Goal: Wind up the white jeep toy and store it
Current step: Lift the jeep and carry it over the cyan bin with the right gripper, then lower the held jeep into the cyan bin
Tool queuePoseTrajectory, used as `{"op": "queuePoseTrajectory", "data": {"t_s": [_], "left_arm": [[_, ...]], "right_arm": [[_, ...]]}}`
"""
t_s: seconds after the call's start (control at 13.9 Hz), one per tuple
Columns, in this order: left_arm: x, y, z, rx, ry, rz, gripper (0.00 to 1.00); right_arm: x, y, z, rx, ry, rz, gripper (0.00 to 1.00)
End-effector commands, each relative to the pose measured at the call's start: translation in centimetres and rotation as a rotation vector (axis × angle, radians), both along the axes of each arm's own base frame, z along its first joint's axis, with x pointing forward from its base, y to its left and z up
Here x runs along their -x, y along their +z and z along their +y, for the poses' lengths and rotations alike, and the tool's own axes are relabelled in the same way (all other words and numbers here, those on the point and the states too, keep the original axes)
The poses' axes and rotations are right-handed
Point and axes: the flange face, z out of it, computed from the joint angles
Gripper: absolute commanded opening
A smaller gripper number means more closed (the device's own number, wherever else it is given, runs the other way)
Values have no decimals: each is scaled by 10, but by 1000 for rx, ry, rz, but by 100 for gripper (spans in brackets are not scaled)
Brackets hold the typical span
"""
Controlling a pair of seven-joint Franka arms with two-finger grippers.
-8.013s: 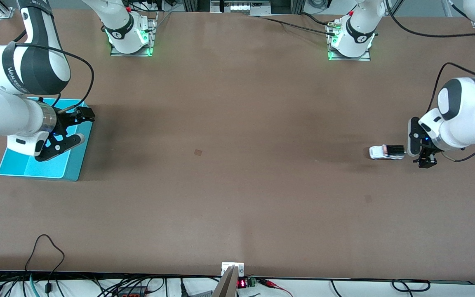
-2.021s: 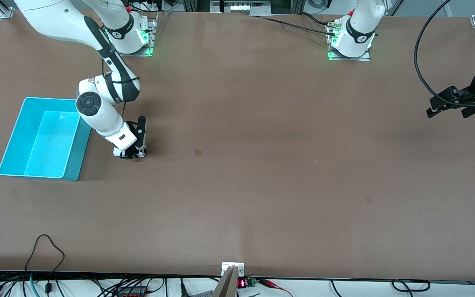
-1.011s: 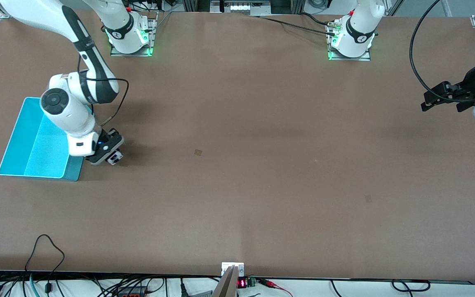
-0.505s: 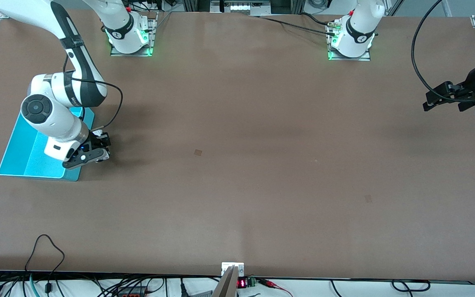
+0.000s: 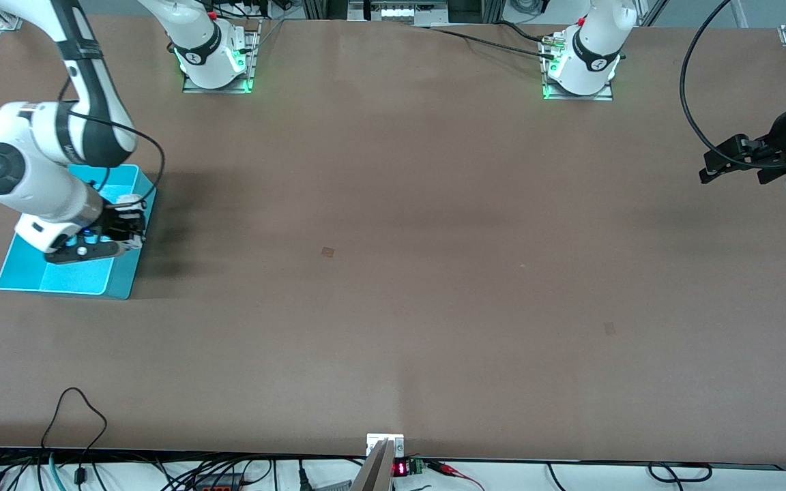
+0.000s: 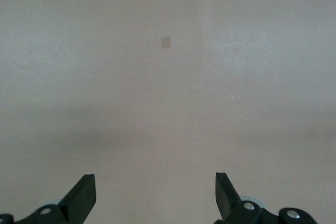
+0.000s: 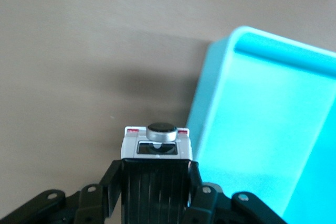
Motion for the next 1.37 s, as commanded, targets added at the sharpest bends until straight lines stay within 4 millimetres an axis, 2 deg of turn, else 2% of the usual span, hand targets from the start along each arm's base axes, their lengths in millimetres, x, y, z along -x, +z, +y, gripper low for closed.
{"op": "queuePoseTrajectory", "data": {"t_s": [0.0, 0.22, 0.36, 0.65, 1.01, 1.3], "left_arm": [[5, 1, 0, -12, 10, -2, 100], [2, -5, 3, -14, 16, 9, 100], [1, -7, 6, -11, 22, 12, 100], [0, -5, 9, -9, 27, 7, 100], [0, -4, -1, -3, 10, 5, 100], [0, -5, 6, -2, 23, 7, 100]], "right_arm": [[8, 4, -30, 3, -45, 13, 0], [12, -5, -71, 7, -82, 16, 0], [11, -15, -86, 4, -76, 3, 0], [9, -40, -105, -3, -66, -8, 0], [15, -74, -133, -11, -69, 5, 0], [21, -94, -145, -18, -67, 27, 0]]}}
